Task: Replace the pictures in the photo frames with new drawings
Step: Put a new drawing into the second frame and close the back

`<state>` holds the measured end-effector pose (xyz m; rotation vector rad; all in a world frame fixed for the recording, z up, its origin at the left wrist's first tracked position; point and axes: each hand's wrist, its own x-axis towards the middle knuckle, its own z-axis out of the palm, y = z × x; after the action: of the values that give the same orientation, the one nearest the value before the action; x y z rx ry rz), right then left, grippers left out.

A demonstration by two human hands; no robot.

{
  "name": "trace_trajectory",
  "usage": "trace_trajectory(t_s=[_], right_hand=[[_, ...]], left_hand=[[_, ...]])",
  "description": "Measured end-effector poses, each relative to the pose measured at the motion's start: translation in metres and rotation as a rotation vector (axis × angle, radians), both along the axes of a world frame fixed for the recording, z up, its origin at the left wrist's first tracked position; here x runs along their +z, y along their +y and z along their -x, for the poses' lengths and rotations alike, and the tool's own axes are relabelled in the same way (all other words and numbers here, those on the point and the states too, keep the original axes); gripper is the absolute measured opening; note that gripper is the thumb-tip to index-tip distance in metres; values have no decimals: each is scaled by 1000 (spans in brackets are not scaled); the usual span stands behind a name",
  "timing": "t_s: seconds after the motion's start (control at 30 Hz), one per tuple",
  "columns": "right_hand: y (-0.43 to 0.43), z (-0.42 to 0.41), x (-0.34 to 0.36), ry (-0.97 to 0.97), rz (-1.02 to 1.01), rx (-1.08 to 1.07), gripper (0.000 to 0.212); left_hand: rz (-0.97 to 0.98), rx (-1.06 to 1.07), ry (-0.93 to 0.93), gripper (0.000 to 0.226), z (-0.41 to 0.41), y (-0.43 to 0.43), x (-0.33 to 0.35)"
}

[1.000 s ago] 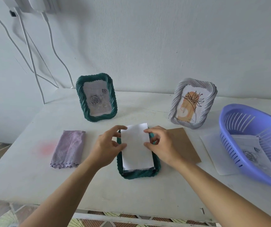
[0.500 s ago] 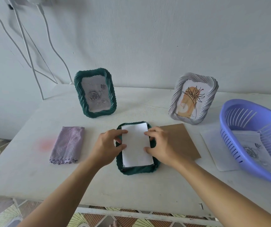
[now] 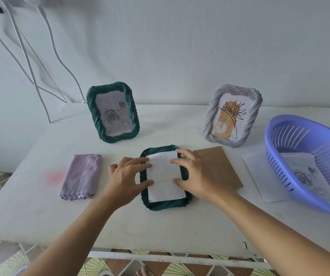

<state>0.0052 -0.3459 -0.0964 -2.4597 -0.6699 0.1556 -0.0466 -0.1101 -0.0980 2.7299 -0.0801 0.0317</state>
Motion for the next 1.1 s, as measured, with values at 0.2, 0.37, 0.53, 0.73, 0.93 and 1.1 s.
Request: trace_trajectory(t_s=[0.2,0.37,0.53,0.73,0.93,1.1], right_hand=[[-4,5,-3,30,18,38,45],[-10,8,-4,26,85,69,47],[-11,9,-5,21,98,96,52],[-12,8,-3,28,114,99,53],[-10,7,3,-2,173,107,53],[-7,6,6,12,188,110,52]], left_hand=[[-30,-62,80,67,8,5,-4],[-60,-129,132,92,10,9,-3],[-82,-157,175,104,12,11,0],[-104,-160,191,94,11,9,2],[-159,-151,156,91,10,4,3],[-162,-132,163,83,6,-1,4]])
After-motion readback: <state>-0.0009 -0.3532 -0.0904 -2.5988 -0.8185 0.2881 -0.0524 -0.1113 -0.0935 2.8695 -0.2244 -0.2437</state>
